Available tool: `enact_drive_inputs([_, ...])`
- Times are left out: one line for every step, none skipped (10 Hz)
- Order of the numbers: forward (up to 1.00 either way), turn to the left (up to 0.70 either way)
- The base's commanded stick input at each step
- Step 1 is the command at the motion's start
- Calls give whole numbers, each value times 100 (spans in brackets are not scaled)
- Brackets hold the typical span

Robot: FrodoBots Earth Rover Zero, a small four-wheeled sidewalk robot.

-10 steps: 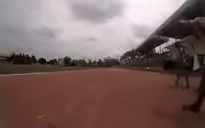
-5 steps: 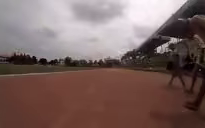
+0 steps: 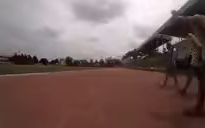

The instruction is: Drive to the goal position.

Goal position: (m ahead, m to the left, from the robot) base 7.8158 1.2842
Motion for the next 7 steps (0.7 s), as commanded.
enact_drive_inputs([70, 0])
enact_drive_inputs([70, 0])
enact_drive_inputs([70, 0])
enact_drive_inputs([70, 0])
enact_drive_inputs([70, 0])
enact_drive_inputs([70, 0])
enact_drive_inputs([70, 0])
